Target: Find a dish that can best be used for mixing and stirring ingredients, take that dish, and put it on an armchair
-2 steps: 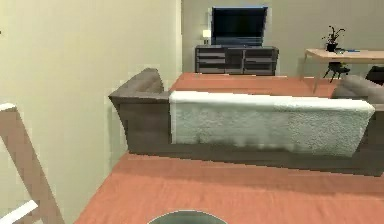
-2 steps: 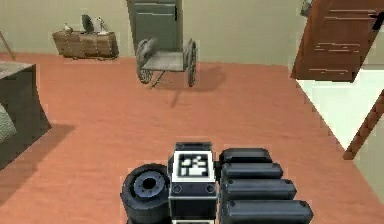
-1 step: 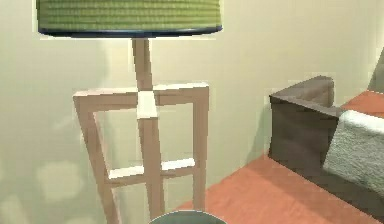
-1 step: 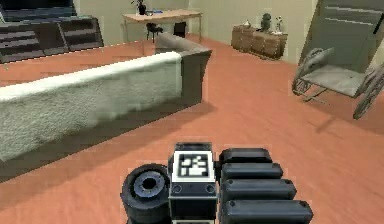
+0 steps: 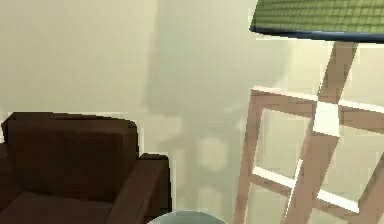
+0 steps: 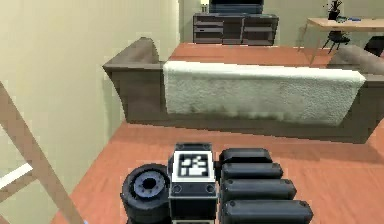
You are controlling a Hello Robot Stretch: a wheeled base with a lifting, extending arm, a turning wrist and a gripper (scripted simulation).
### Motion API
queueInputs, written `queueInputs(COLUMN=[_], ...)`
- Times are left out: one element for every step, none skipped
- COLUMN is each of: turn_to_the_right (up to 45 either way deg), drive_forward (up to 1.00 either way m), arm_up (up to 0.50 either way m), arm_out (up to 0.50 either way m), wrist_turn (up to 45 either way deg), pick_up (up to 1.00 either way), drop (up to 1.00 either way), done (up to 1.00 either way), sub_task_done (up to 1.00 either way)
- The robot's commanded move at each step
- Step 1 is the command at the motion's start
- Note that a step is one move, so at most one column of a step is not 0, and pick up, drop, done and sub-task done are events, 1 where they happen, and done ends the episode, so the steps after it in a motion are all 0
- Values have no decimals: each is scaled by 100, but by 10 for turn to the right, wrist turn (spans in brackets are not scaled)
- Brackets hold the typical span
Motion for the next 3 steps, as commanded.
queueInputs(turn_to_the_right=[-450, 450, 450], drive_forward=[0, 0, 0], arm_up=[0, 0, 0], arm_out=[0, 0, 0], wrist_turn=[0, 0, 0], pick_up=[0, 0, 0], drop=[0, 0, 0], done=[0, 0, 0], sub_task_done=[0, 0, 0])
